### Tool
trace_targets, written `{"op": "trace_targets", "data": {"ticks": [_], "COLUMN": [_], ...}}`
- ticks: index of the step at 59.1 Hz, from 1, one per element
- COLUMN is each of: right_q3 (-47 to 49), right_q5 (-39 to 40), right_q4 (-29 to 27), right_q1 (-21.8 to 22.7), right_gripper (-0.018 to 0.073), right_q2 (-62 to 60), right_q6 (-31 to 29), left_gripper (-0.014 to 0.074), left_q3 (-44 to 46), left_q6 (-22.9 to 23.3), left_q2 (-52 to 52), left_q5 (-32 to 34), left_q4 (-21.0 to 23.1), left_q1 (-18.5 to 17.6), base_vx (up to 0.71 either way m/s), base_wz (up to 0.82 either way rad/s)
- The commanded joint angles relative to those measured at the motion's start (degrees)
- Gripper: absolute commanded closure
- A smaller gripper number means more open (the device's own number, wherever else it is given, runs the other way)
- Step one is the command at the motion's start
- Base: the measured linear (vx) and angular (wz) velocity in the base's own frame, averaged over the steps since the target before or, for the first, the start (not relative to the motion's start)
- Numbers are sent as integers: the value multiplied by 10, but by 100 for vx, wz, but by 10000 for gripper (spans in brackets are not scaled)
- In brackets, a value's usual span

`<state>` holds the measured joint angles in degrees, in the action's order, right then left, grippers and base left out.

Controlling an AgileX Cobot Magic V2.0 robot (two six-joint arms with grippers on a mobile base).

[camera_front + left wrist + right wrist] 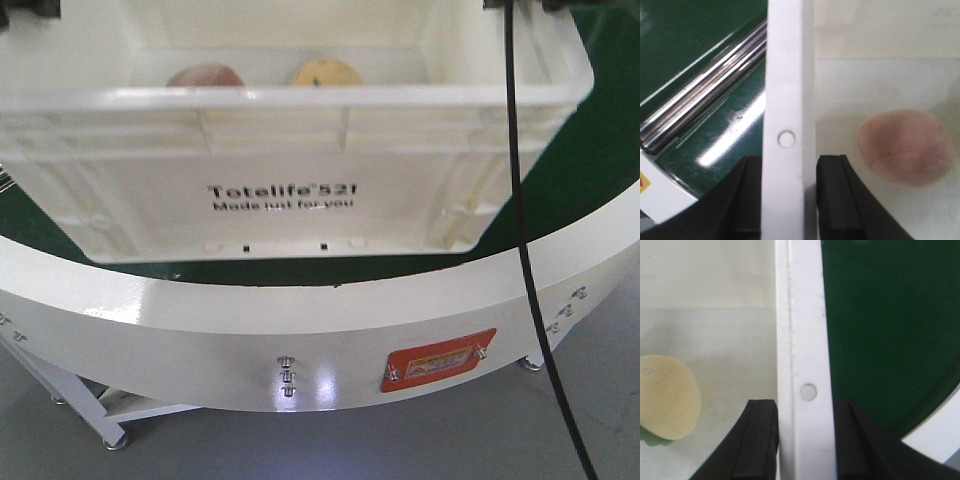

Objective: Place moving items into box and shelve
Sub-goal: 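Lift the tote with both grippers off the conveyor toward the robot, then hold the tote level with both grippers while the base drives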

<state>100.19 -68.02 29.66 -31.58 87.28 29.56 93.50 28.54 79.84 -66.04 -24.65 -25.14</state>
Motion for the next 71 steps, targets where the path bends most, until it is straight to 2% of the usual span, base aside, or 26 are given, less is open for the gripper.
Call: {"op": "trace_targets", "data": {"ticks": [1, 6, 13, 25, 34, 71], "right_q3": [-53, -139, -211, -301, -316, -316], "right_q5": [100, 141, 143, 151, 153, 145], "right_q4": [31, 32, 31, 31, 32, 31], "right_q1": [-6, -6, -6, -6, -6, -5], "right_gripper": [575, 574, 572, 571, 571, 571], "right_q2": [-65, -112, -154, -202, -207, -205], "right_q6": [23, 40, 58, 89, 97, 102], "left_gripper": [488, 488, 488, 488, 488, 488], "left_q3": [-59, -144, -220, -295, -299, -299], "left_q6": [27, 43, 70, 144, 167, 168], "left_q2": [-71, -114, -150, -177, -172, -172], "left_q5": [154, 201, 222, 233, 237, 232], "left_q4": [-25, -26, -29, -81, -99, -96], "left_q1": [-23, -35, -50, -81, -97, -98], "base_vx": [0, 0, 0, 0, 0, 0], "base_wz": [0, 0, 0, 0, 0, 0]}}
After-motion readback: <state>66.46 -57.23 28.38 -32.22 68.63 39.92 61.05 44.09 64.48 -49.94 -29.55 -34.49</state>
